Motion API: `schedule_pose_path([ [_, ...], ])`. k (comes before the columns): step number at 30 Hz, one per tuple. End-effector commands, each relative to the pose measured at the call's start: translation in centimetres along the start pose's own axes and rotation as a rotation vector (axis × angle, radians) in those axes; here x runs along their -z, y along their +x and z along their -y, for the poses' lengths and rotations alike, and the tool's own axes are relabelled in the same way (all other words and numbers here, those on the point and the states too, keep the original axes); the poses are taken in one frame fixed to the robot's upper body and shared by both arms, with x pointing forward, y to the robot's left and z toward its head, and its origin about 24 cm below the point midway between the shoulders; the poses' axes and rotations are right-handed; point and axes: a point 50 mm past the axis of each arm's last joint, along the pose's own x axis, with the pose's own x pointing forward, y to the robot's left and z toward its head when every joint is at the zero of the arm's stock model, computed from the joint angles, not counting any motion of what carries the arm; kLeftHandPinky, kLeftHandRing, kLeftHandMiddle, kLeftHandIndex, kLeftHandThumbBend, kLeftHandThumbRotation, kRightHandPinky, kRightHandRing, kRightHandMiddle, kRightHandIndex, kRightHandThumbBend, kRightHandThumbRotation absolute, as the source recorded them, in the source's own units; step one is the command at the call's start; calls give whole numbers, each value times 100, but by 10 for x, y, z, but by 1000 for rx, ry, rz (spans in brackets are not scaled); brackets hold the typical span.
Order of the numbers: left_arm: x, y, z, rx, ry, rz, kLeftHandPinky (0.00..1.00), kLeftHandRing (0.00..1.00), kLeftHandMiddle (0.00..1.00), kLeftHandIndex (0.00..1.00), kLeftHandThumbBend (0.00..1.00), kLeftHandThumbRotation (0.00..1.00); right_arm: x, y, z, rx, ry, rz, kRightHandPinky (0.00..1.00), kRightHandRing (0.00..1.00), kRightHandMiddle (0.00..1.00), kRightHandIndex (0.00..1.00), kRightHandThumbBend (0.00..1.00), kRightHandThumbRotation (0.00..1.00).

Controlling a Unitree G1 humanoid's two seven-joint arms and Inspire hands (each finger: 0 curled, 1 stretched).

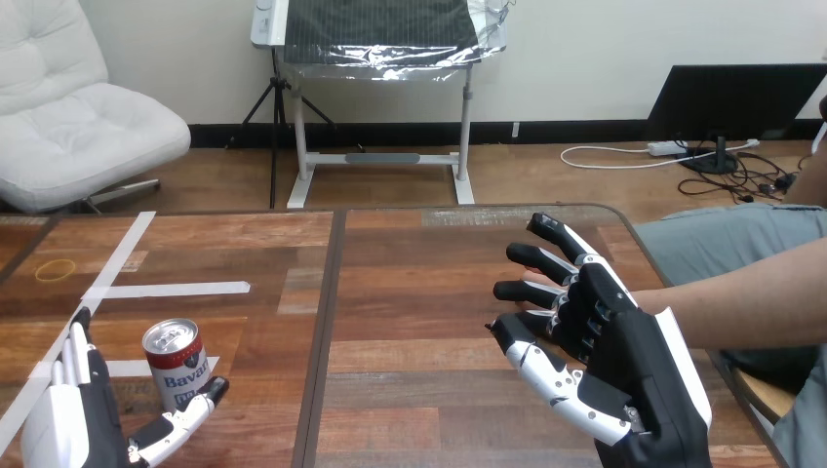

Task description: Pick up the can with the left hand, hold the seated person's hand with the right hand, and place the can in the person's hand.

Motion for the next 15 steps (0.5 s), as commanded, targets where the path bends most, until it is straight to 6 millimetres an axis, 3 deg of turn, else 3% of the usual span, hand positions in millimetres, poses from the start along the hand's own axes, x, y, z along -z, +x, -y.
schedule_pose_path([
  [1,-12,20,-4,-43,1,79,94,99,100,100,92,41,-18,11,-1,3,15,104,61,72,83,89,47,0],
  [15,-1,28,0,-53,-5,44,94,99,100,100,98,51,-17,11,-1,3,10,98,61,72,83,89,47,0],
])
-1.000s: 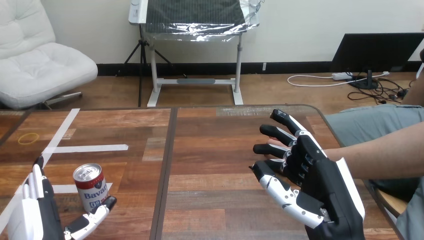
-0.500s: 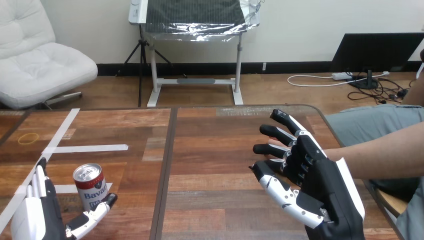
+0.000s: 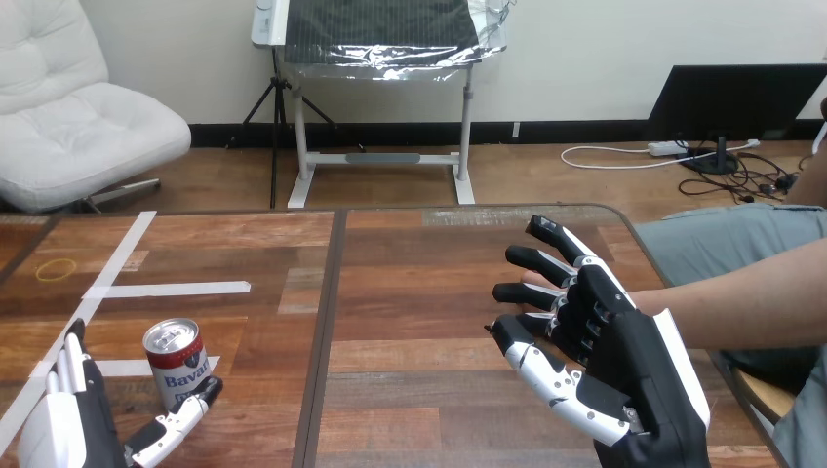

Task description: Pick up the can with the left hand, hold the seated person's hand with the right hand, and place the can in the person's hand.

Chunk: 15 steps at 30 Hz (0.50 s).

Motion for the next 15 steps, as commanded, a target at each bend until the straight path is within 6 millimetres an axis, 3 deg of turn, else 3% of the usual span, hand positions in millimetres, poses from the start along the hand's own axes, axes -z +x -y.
schedule_pose_path([
  [1,-15,22,-6,-49,-22,76,94,100,100,100,99,52,-18,11,-1,4,10,108,61,72,83,89,47,0],
  [15,-4,27,-3,-35,-35,50,95,100,100,100,100,58,-18,11,-1,-2,4,106,60,72,84,89,47,0],
])
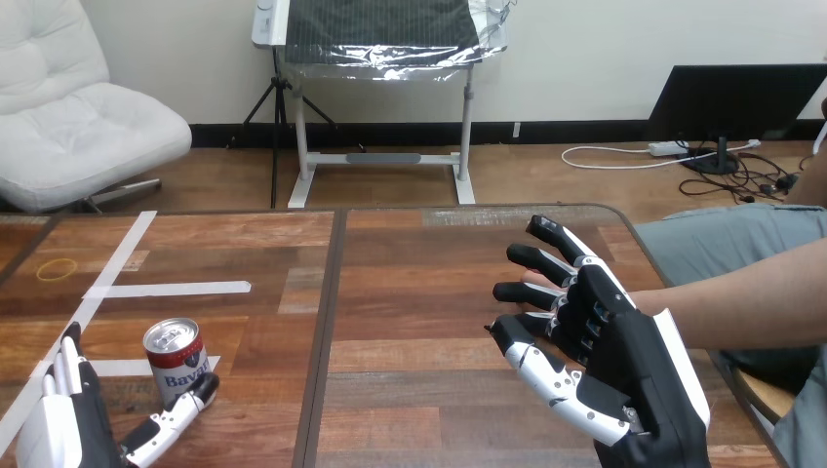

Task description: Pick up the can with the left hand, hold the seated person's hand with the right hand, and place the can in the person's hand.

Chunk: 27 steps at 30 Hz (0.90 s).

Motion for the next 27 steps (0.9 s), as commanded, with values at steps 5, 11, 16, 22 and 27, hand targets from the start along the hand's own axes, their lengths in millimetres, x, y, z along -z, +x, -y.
schedule_pose_path([
  [5,-10,22,-5,-27,-24,56,95,100,100,100,100,59,-17,11,0,-2,0,106,60,72,84,89,47,0],
  [11,-7,23,-3,-5,-26,40,96,100,100,100,100,61,-17,11,0,1,4,102,60,72,83,89,47,0],
  [16,-5,25,-2,15,-40,32,95,100,100,100,100,63,-18,11,0,5,3,100,61,72,83,89,47,0],
  [22,-3,28,1,44,-76,23,94,100,100,100,100,62,-17,12,0,5,3,101,61,72,83,88,48,0],
  [27,-2,31,2,69,-100,15,93,100,100,100,100,62,-17,13,-1,3,4,101,61,72,82,88,48,0],
])
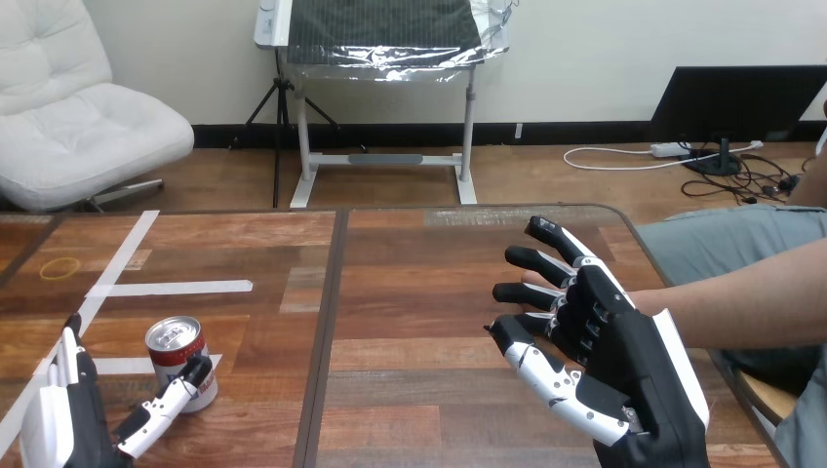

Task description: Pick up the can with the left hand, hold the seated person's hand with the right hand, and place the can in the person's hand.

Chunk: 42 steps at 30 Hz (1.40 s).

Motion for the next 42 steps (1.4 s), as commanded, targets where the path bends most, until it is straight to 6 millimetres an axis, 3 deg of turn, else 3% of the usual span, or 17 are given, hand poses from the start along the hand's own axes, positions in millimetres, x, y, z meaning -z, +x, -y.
schedule_pose_path([
  [1,-6,18,2,32,-14,-3,93,100,100,100,100,62,-17,12,0,2,2,103,61,72,82,88,48,0],
  [42,-8,28,11,94,4,6,90,98,100,100,100,66,-17,12,-1,-2,-5,99,60,72,82,87,48,0],
])
